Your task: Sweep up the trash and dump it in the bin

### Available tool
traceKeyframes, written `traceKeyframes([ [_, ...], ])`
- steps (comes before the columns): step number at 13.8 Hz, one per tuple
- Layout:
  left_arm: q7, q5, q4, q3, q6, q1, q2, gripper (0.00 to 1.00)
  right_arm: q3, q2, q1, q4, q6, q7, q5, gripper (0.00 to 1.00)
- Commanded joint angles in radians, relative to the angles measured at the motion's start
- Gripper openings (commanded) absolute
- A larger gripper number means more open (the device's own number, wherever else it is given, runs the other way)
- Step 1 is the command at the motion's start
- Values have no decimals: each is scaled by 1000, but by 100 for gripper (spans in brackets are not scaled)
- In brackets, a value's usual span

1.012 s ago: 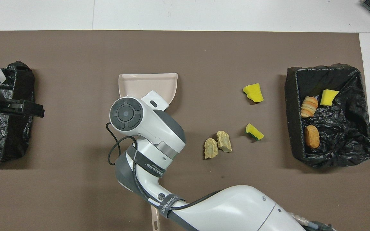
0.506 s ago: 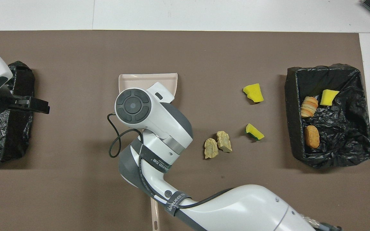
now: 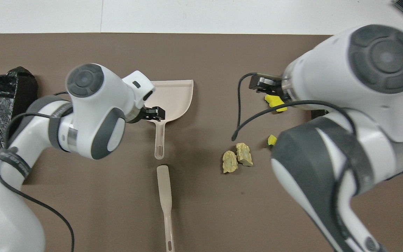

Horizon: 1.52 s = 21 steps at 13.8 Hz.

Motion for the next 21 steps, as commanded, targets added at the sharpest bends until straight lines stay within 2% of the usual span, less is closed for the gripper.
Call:
traceKeyframes([
  [1, -37, -4, -170, 18, 93, -49, -90, 96, 7, -101, -94, -51, -77, -143, 61, 100],
  [3, -47, -4, -215, 18, 94, -58, -116, 79, 4, -129, -125, -47, -131, -211, 61, 100],
  [4, -65, -4, -215, 18, 87, -58, -121, 59, 3, -135, -136, -39, -146, -246, 61, 100],
  [5, -91, -4, -197, 18, 63, -57, -115, 52, 3, -135, -148, -22, -149, -283, 61, 100],
  [8, -114, -4, -180, 20, 50, -58, -110, 51, 1, -113, -163, 42, -212, -347, 56, 100],
  [9, -126, -4, -176, 20, 52, -58, -109, 15, 3, -95, -163, 61, -256, -357, 44, 100],
  [10, -126, -4, -176, 20, 52, -60, -109, 0, 1, -80, -165, 94, -292, -383, 43, 100],
  [13, -119, -3, -167, 30, 39, -44, -118, 0, 1, -61, -171, 122, -321, -403, 43, 100],
  [15, -102, 20, -100, 32, -46, 23, -121, 0, 1, -61, -176, 122, -329, -410, 44, 100],
  [18, 143, 29, 4, 32, -200, 158, -117, 0, 1, -64, -176, 121, -315, -420, 58, 100],
  [21, 390, 34, 52, 32, -273, 273, -110, 0, 1, -70, -174, 115, -313, -417, 60, 100],
])
